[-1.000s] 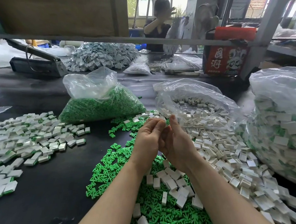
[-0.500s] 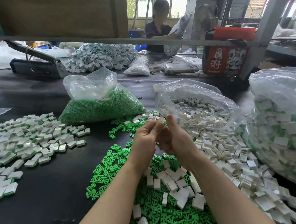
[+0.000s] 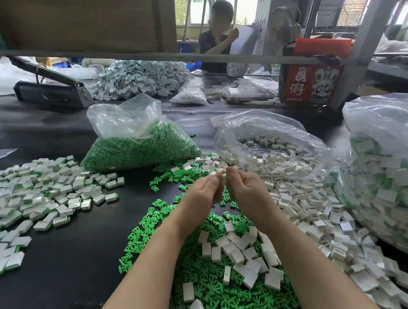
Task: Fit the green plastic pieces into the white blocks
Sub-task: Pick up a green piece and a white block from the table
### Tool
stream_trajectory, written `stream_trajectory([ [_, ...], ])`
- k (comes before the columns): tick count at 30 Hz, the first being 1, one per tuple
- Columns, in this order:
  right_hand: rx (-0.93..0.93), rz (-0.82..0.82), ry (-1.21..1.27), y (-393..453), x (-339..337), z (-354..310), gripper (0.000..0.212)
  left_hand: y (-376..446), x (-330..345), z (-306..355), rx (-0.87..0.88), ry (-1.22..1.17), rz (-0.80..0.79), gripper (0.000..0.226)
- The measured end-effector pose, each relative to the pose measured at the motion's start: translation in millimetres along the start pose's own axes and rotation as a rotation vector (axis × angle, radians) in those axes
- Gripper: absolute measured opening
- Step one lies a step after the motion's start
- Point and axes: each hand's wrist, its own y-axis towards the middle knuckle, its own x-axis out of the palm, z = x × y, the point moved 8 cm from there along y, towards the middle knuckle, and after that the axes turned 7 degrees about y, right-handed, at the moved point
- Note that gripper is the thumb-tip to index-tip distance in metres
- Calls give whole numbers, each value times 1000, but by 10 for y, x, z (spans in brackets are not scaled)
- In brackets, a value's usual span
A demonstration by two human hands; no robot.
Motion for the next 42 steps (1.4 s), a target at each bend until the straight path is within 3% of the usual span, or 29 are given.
stream_trajectory([
  [7, -99, 68, -197, 0, -6, -42, 53, -17, -53, 85, 40, 76, 36, 35],
  [15, -62, 73, -31, -2, 12, 14, 48, -36, 18, 106, -6, 54, 50, 62],
  [21, -39, 35, 76, -38, 54, 17, 51, -11, 35, 48, -8, 42, 51, 41],
  [34, -8, 7, 144, -36, 85, 52, 54, 11, 57, -20, -9, -49, 19, 39],
  [42, -122, 80, -174, -34, 7, -61, 43, 0, -41, 35, 21, 44, 67, 42],
])
